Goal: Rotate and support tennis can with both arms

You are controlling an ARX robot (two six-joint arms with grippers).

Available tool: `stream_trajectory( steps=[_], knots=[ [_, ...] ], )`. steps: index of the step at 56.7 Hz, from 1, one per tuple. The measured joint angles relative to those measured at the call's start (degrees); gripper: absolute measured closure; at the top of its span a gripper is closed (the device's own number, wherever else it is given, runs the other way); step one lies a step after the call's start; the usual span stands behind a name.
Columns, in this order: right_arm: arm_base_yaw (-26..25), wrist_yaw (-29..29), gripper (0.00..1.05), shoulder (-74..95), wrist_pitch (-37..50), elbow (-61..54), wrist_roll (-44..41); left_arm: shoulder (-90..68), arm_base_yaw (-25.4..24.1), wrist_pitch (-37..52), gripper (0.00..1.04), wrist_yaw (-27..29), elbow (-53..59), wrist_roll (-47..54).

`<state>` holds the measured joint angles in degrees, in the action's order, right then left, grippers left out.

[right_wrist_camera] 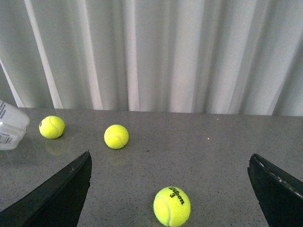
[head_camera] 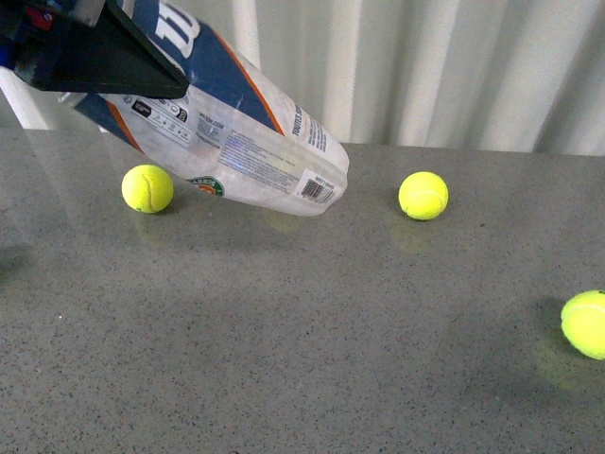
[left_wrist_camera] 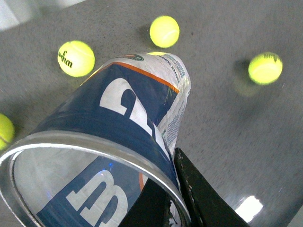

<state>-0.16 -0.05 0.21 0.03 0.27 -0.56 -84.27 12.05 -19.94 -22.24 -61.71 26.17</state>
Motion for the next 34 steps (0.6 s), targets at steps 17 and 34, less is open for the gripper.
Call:
stream_trajectory(
  steps=[17,34],
  knots=[
    [0.02,-0.02,0.07,0.00,0.00,0.00,0.00,-4.70,7.89,-24.04,1.01,13.33,-13.92,44.63],
    [0.00,0.00,0.07,0.00,0.00,0.00,0.00,-16.22,13.86,-34.38,1.01,17.66,-25.70,52.89]
  ],
)
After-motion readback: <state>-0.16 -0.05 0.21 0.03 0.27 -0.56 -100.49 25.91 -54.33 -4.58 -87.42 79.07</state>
